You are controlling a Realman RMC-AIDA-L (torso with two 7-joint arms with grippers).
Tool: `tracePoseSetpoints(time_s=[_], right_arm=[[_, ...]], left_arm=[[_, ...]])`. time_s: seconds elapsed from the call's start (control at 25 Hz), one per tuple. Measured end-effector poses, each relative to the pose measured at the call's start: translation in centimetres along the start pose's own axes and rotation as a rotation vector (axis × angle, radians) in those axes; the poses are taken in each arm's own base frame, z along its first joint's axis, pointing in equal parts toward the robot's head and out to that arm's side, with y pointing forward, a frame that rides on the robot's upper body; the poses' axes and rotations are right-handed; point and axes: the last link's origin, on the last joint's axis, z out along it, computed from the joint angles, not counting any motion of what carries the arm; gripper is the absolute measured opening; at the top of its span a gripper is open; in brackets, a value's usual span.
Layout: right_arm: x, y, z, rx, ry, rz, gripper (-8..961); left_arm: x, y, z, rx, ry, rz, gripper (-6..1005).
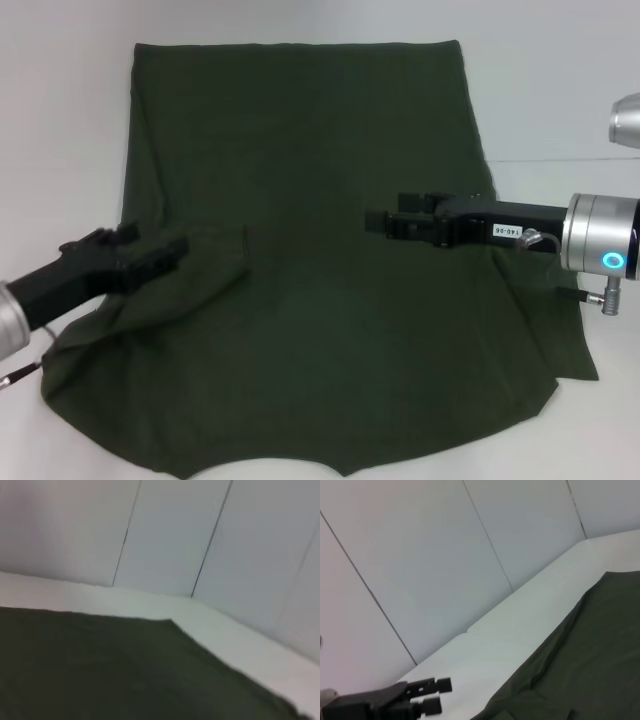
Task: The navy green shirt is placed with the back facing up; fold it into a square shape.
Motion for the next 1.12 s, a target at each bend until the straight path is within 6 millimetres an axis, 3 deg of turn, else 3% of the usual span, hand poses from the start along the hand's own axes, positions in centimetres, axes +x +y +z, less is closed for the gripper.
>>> tracePoseSetpoints(time_s=[0.28, 0.56, 1.12], right_arm=[[-0.3, 0.1, 0.1, -0.004, -0.002, 0.032, 850], [-0.5, 0.1, 0.4, -0.002, 0.001, 0.037, 849], [-0.5, -0.1, 0.4, 0.014, -0.004, 0.04, 848]], left_arm=[[-1.5, -0.5, -1.6, 0.03, -0.065, 0.127, 891], [-3.0, -0.6, -1.8, 0.036, -0.163, 0.193, 892], [-3.9, -1.3, -1.9, 0.078, -0.231, 0.173, 891]])
